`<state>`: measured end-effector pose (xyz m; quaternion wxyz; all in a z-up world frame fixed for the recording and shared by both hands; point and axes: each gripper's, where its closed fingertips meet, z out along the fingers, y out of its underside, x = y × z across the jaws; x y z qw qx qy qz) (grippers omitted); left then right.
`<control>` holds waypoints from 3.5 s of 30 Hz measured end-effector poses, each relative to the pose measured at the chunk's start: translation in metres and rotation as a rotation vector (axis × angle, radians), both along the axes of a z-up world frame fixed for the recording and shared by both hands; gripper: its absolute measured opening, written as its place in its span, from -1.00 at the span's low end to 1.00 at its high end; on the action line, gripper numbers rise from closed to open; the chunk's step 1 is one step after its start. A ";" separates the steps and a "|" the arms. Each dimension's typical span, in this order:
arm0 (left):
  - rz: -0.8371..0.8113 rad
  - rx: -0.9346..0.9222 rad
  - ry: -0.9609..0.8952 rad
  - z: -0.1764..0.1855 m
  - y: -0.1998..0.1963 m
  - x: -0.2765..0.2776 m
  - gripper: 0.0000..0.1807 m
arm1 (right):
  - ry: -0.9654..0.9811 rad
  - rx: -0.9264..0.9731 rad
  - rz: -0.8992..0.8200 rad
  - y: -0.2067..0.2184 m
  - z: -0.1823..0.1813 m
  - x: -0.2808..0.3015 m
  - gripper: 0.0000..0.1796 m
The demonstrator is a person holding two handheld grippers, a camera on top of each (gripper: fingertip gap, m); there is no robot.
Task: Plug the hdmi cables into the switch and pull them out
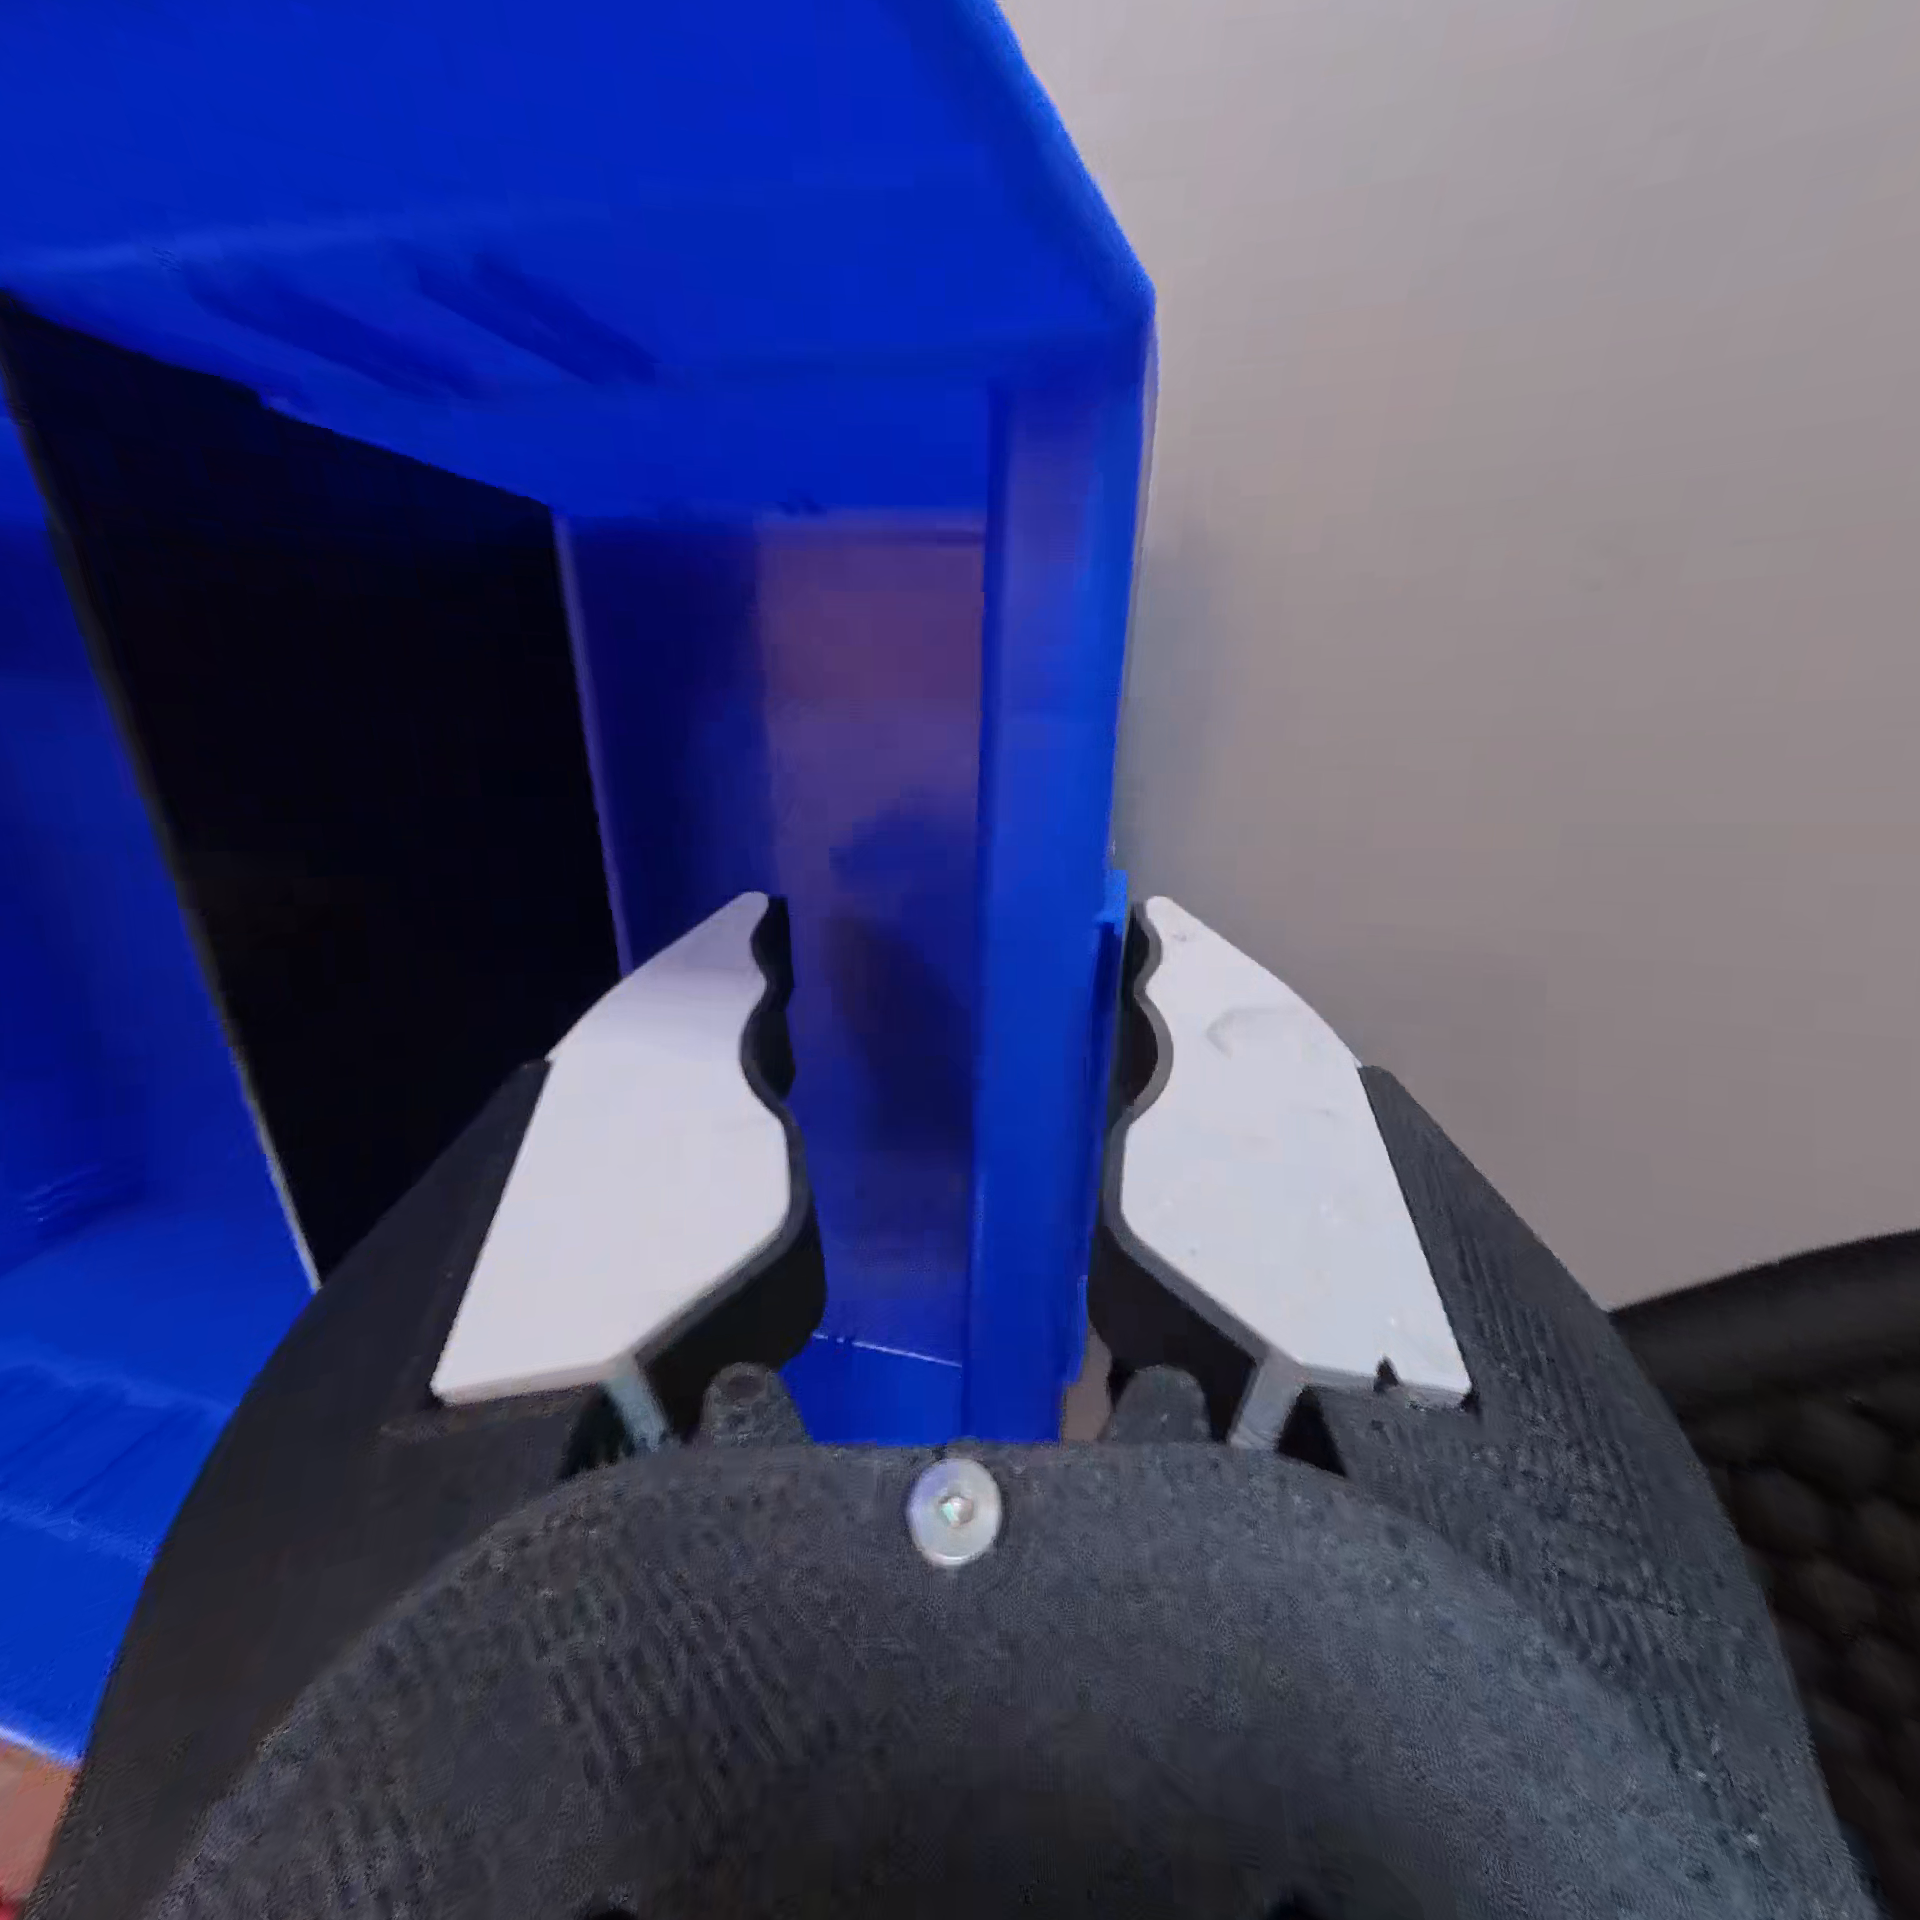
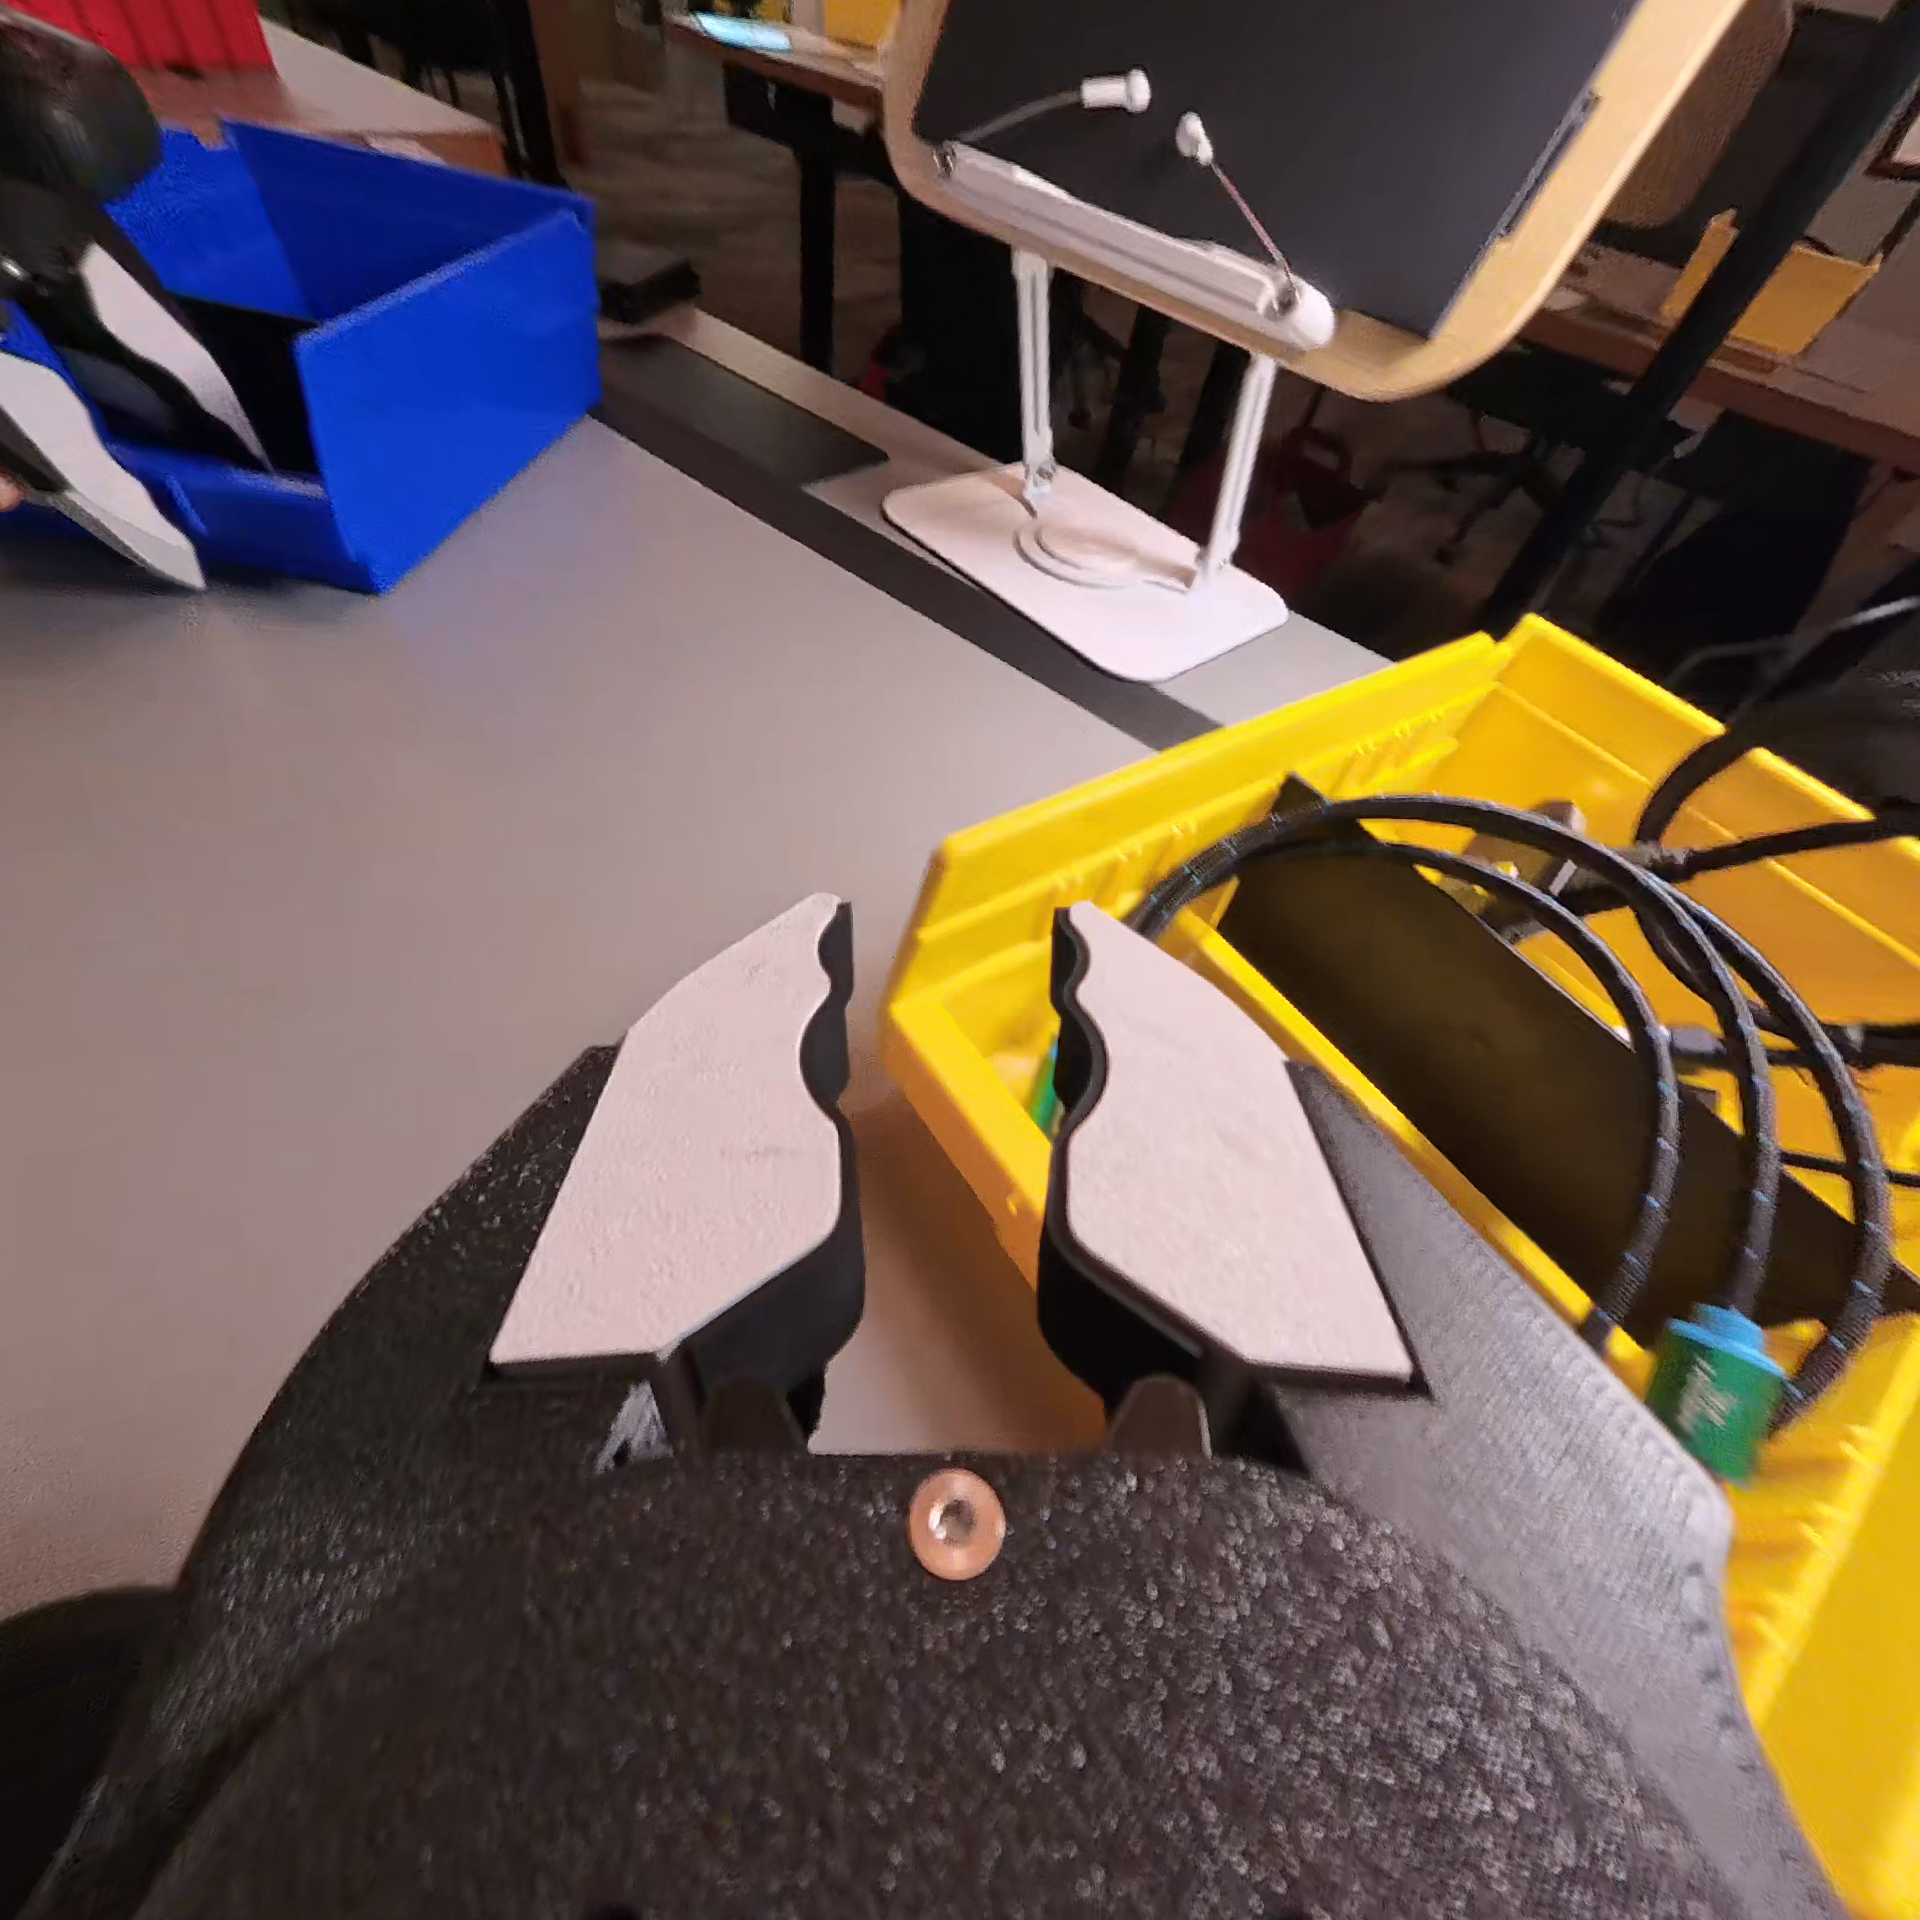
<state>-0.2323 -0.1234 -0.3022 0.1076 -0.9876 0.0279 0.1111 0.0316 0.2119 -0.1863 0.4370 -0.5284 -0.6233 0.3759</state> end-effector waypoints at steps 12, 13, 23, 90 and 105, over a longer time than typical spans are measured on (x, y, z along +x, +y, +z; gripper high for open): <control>-0.103 0.031 -0.009 -0.006 0.013 0.008 -0.71 | -0.346 0.238 -0.063 0.061 -0.050 0.043 -0.52; -0.116 0.029 -0.006 -0.006 0.013 0.010 -0.71 | -0.371 0.271 -0.056 0.062 -0.054 0.043 -0.51; -0.325 0.012 -0.003 -0.003 0.046 0.063 -0.71 | -0.714 0.526 0.157 0.055 -0.109 0.024 -0.52; 0.610 1.227 0.266 0.232 -0.065 0.077 -0.86 | 0.280 0.006 -0.001 -0.253 0.110 -0.102 -0.87; 0.955 1.109 0.250 0.097 -0.225 0.001 -0.87 | 0.047 -0.057 0.226 -0.389 -0.022 -0.213 -0.85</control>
